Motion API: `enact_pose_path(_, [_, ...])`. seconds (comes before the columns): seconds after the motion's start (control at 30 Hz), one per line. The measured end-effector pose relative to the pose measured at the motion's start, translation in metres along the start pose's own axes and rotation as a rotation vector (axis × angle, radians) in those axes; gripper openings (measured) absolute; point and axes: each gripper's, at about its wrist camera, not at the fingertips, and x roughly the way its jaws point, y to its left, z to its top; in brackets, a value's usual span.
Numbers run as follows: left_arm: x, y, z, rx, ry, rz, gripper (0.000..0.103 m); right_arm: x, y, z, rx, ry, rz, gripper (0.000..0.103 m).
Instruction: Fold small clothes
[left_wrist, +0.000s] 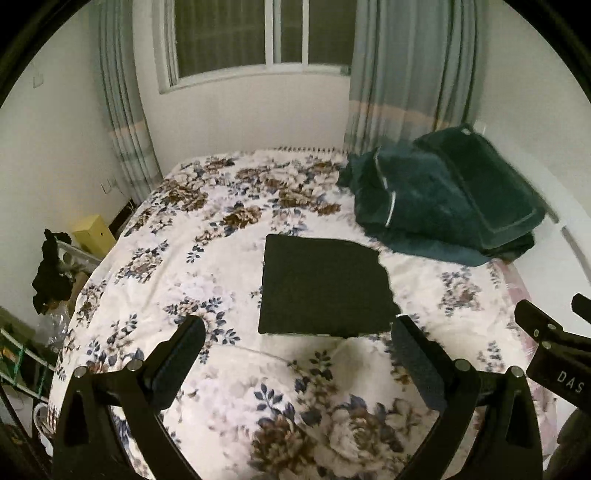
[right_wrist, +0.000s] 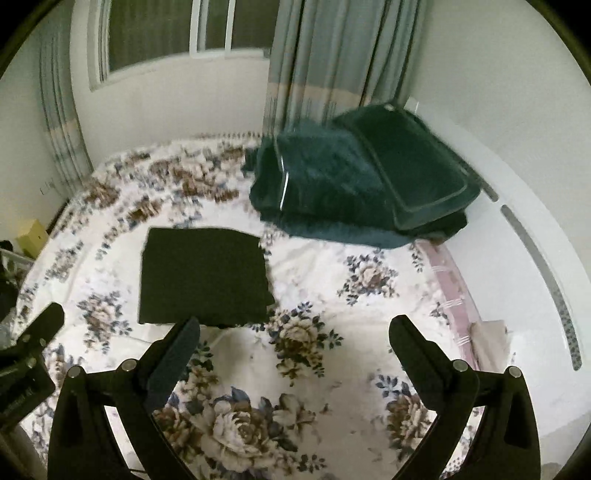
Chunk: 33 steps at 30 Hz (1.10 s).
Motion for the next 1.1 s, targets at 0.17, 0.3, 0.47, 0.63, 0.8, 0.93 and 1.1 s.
enact_pose_path(0.17, [-0.067, 0.000, -0.008, -0.011, -0.060, 0.001, 0.103, -0.087, -0.016, -0.016, -0.007, -0.065, 0.017, 0.103])
enact_pose_path(0.3, [-0.109, 0.000, -0.017, -0.023, -0.095, -0.001, 0.103, -0.150, -0.028, -0.030, -0.018, -0.118, 0.033, 0.103])
enact_pose_path(0.47, [-0.153, 0.002, -0.025, -0.030, -0.152, 0.014, 0.103, -0.212, -0.039, -0.042, -0.014, -0.186, 0.046, 0.103])
enact_pose_path(0.63, [-0.183, 0.003, -0.031, -0.038, -0.177, 0.009, 0.103, -0.261, -0.049, -0.051, -0.015, -0.231, 0.077, 0.103])
enact_pose_path(0.8, [-0.204, 0.000, -0.040, -0.038, -0.203, 0.012, 0.103, -0.290, -0.057, -0.055, -0.023, -0.263, 0.099, 0.103])
enact_pose_path(0.93, [-0.213, 0.000, -0.047, -0.053, -0.218, 0.015, 0.103, -0.302, -0.062, -0.058, -0.033, -0.272, 0.117, 0.103])
enact_pose_path(1.1, [-0.215, -0.001, -0.053, -0.053, -0.211, 0.029, 0.103, -0.301, -0.068, -0.059, -0.045, -0.266, 0.131, 0.103])
